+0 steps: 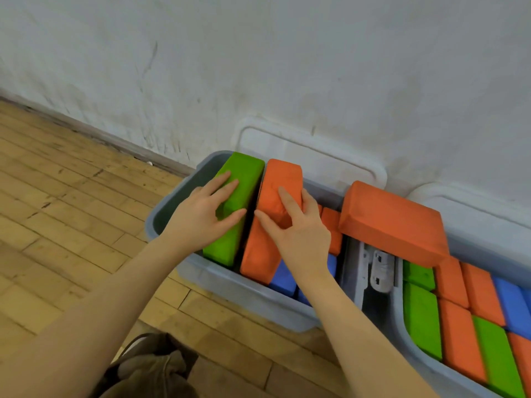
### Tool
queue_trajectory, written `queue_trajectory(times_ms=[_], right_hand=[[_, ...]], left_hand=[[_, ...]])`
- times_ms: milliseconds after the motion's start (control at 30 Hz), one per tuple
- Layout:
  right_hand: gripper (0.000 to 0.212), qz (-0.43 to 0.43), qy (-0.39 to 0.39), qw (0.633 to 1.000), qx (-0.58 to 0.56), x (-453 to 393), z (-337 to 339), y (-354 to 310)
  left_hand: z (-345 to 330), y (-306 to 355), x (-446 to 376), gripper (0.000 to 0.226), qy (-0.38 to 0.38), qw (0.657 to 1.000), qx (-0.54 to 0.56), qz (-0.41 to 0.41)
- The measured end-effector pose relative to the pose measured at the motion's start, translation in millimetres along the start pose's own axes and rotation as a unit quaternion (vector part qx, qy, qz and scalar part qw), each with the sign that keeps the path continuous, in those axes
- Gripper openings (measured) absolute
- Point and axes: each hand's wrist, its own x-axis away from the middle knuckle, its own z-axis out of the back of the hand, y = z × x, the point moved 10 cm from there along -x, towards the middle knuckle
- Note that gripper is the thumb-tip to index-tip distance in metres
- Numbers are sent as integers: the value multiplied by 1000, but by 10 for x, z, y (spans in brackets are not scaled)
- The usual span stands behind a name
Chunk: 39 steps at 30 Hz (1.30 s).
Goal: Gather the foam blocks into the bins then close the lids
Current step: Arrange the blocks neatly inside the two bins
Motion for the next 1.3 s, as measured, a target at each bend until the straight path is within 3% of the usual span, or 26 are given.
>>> queue_trajectory(times_ms=[67,333,467,600,1000,1200,1300], right_hand=[[62,-15,-21,1000,-2,-24,-37,37],[59,-2,36,999,-35,45,-145,-29],[62,-55,-14,998,-4,50,-275,184],[59,-68,-9,997,-29,80,-254,398],[54,-42,-26,998,-42,318,-560,513],[50,-21,-73,997,30,568,-874,717],[42,-22,-71,997,23,579,-938,765]], left_hand=[[-75,-61,-12,75,-13,1000,3,13],[27,-113,-142,71,8,1000,-3,4],[-213,-136,-8,70,-23,1000,-2,-10],[-404,-223,63,71,-41,998,35,11],[-703,-260,281,69,-85,995,-16,-47],[-1002,-457,441,57,-120,993,25,-5],[-1117,-547,478,54,-127,992,-9,-11]])
